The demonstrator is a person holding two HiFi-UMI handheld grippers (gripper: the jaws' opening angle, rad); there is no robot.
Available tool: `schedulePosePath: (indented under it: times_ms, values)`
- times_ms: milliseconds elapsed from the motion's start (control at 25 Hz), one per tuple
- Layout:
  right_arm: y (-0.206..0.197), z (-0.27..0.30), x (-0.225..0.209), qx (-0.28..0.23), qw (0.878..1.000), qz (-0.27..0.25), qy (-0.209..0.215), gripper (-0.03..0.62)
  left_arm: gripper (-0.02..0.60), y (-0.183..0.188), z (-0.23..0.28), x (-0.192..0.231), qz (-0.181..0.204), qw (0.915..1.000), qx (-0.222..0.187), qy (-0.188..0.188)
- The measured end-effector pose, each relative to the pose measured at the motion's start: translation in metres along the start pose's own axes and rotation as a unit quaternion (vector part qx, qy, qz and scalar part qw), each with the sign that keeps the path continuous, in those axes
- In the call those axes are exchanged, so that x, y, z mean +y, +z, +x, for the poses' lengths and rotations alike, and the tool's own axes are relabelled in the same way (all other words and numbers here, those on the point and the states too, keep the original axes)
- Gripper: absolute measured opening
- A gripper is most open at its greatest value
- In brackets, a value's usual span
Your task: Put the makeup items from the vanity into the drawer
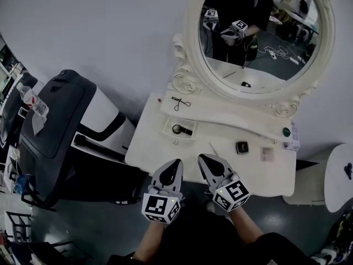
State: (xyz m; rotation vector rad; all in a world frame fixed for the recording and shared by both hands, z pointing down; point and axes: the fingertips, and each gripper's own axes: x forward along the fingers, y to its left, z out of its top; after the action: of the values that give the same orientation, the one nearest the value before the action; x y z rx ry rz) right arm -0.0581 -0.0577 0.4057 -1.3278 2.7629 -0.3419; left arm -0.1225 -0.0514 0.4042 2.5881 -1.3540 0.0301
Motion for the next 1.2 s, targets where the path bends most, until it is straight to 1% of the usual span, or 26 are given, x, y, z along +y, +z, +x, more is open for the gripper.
schedulePosePath:
  times_ms: [160, 400, 600, 880, 1200]
  values:
    - [0.005, -0.029, -0.006, -0.016, 1.0, 0.003, 0.003, 0.023, 0.015, -0.001, -0.001, -0.025, 0.004, 0.9999, -0.006, 0.008]
    - [0.012, -0.07, -0.021, -0.02, 1.0, -0.017, 0.006, 0.021, 0.015, -0.012, 0.001, -0.076, 0.01, 0.9999, -0.005, 0.01]
    - [0.008, -0.102, -0.029, -0.02, 1.0, -0.014, 0.011, 0.021, 0.015, -0.021, 0.001, -0.115, 0.008, 0.9999, -0.008, 0.01]
    - [0.005, -0.136, -0.041, -0.021, 1.0, -0.002, 0.011, 0.021, 0.014, -0.024, 0.002, -0.147, 0.006, 0.9999, -0.011, 0.012]
    - [0.005, -0.157, -0.053, -0.026, 1.0, 0.001, 0.009, 0.021, 0.014, -0.03, 0.007, -0.17, 0.009, 0.9999, -0.009, 0.011]
